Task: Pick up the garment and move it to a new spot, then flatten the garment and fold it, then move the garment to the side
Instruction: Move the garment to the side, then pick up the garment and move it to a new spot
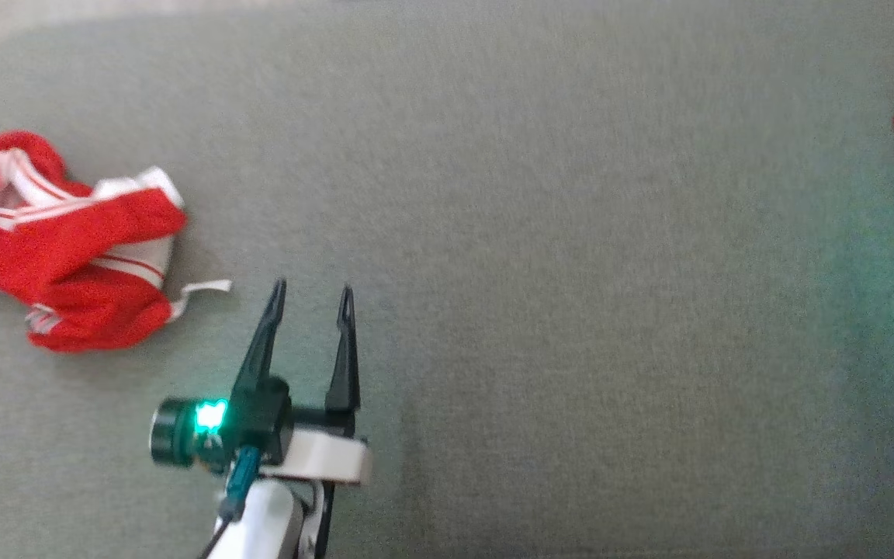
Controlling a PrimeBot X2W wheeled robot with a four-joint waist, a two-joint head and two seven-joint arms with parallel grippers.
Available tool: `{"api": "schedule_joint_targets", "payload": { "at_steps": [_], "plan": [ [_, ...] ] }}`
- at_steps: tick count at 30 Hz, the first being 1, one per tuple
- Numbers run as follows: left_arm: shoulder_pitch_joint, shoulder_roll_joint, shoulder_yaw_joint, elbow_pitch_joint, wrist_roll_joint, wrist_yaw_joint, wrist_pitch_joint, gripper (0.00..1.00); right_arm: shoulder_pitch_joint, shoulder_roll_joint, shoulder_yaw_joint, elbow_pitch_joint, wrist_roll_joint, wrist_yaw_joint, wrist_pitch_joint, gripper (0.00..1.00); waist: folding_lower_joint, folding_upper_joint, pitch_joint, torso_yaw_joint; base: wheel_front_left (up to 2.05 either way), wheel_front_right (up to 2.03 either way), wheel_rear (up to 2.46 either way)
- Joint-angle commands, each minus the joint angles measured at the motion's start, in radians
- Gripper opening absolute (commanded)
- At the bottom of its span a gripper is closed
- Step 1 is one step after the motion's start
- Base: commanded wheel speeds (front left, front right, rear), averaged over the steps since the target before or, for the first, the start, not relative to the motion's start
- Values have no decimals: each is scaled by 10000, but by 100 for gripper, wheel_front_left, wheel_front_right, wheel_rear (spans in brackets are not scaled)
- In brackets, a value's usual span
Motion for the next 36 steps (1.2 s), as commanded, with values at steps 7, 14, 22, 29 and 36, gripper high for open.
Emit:
{"api": "schedule_joint_targets", "payload": {
  "at_steps": [7,14,22,29,36],
  "plan": [
    [809,-9,605,-86,-417,-13,-51,100,3557,2229,-817,-3143,-889,-7,-107,100,2,0,-2579,907,0,0,0],
    [1275,-11,1008,105,-443,-123,-51,100,5829,3960,-1583,-5240,-2378,-7,-108,100,2,0,-3202,1034,0,0,0],
    [1709,-13,1305,98,-298,-216,-51,100,6768,4451,-1509,-5554,-2603,-7,-108,100,2,0,-3450,984,0,0,0],
    [1900,-13,1362,21,-144,-238,-51,100,7073,4589,-1511,-5575,-2597,-7,-108,100,2,0,-3493,1022,0,0,0],
    [1835,-14,1381,-32,-60,-265,-51,100,7125,4632,-1557,-5540,-2565,-7,-108,100,2,0,-3466,1137,0,0,0]
  ]
}}
